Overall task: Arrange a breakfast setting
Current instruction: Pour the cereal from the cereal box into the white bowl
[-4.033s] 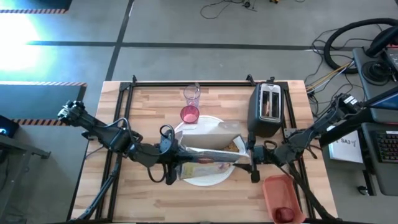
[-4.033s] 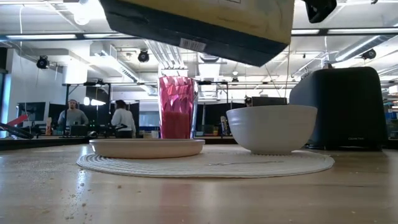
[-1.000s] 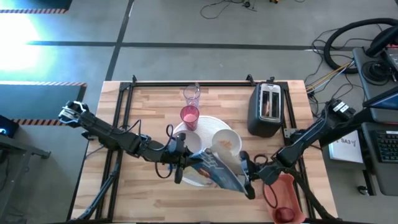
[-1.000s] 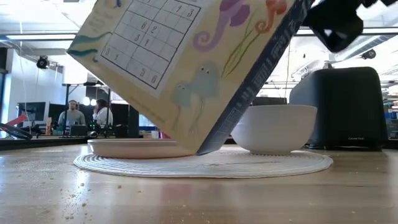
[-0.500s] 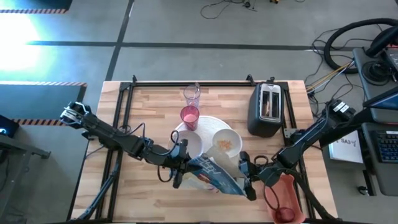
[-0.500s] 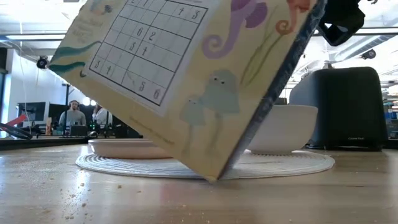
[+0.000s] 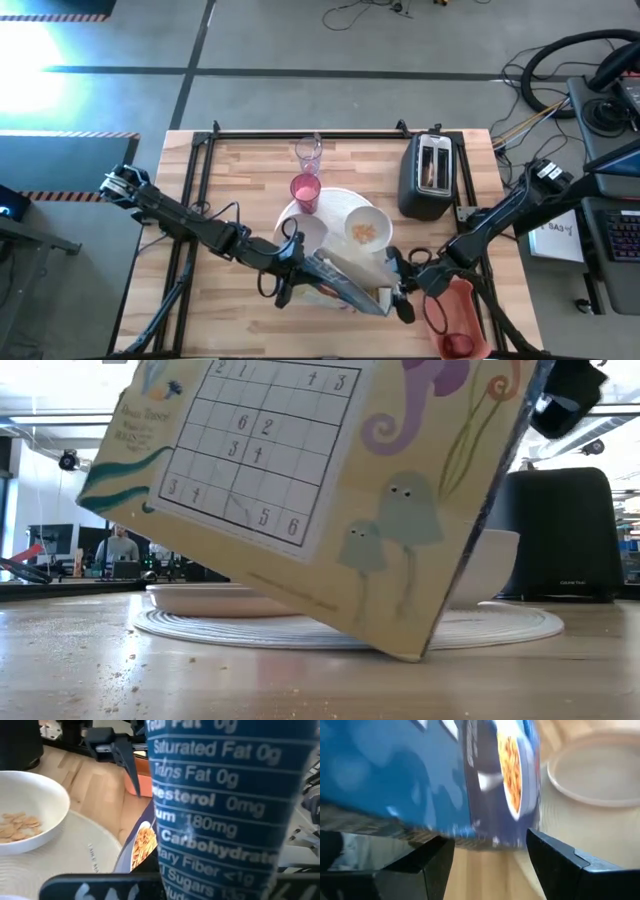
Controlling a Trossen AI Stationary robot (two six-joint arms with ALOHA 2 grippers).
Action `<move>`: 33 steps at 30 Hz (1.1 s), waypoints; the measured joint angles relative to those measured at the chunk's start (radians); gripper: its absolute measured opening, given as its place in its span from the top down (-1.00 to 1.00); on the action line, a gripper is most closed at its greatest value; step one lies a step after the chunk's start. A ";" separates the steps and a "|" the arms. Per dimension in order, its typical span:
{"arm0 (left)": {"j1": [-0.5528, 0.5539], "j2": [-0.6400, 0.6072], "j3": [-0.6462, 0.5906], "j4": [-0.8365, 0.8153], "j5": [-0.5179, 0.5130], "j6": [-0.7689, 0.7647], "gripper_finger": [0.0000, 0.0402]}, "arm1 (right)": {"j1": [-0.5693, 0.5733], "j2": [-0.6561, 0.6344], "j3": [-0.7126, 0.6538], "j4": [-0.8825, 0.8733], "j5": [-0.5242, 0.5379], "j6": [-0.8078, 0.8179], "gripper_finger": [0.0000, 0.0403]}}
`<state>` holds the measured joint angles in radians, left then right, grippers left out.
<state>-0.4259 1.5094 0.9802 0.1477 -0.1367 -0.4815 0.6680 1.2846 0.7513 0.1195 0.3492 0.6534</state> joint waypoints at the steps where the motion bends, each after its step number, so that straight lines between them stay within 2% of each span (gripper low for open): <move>1: 0.000 -0.003 0.000 -0.007 -0.006 0.001 1.00 | 0.007 0.000 0.000 -0.015 -0.010 0.038 -0.17; 6: 0.002 -0.017 -0.003 -0.042 -0.043 0.047 1.00 | 0.077 0.003 0.000 -0.057 -0.031 0.182 -0.17; 9: 0.006 -0.030 -0.004 -0.060 -0.061 0.053 1.00 | 0.117 -0.001 0.000 -0.054 -0.023 0.215 -0.17; 17: 0.007 -0.034 -0.004 -0.052 -0.095 0.054 1.00 | 0.132 -0.007 -0.001 -0.053 0.219 0.168 -0.17; 33: 0.007 -0.037 -0.004 -0.011 -0.117 0.055 1.00 | 0.131 -0.005 -0.003 0.016 0.399 0.043 -0.17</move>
<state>-0.4187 1.4726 0.9764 0.1369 -0.2535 -0.4263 0.7986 1.2793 0.7483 0.1359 0.7481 0.6962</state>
